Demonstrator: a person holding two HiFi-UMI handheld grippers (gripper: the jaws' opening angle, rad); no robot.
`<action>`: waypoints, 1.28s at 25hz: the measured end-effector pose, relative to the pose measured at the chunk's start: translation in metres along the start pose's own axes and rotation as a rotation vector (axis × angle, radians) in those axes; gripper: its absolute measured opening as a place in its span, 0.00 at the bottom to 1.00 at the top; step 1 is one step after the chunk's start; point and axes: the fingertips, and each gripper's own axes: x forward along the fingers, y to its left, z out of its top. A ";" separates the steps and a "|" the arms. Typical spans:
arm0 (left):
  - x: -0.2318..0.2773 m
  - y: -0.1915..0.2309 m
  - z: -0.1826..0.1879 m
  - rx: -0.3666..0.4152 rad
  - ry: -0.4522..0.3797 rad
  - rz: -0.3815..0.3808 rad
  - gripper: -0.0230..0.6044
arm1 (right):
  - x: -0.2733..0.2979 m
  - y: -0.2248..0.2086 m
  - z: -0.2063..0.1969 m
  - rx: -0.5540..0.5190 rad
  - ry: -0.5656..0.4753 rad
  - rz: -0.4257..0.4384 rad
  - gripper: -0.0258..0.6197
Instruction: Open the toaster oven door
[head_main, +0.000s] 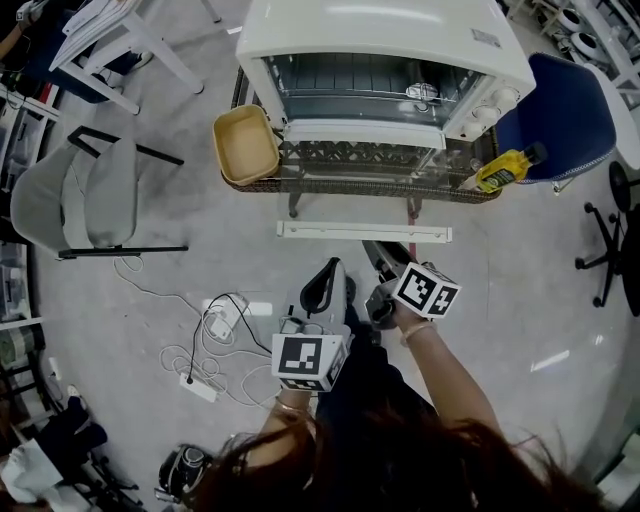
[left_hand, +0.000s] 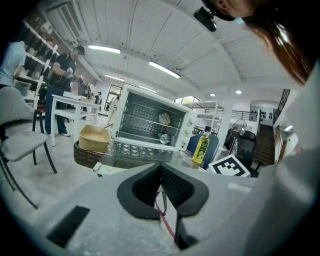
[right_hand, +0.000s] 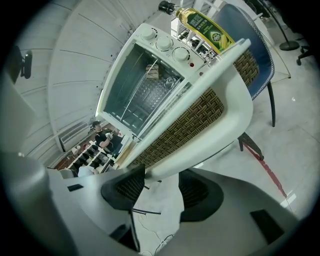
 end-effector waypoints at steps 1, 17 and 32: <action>0.000 0.000 0.000 0.000 0.000 0.001 0.06 | 0.000 -0.001 -0.001 -0.002 0.000 0.003 0.35; 0.006 -0.001 -0.019 -0.016 0.021 0.024 0.06 | 0.007 -0.018 -0.014 0.039 0.046 0.018 0.31; 0.005 -0.003 -0.028 -0.020 0.037 0.028 0.06 | 0.001 -0.037 -0.017 0.082 0.036 -0.019 0.22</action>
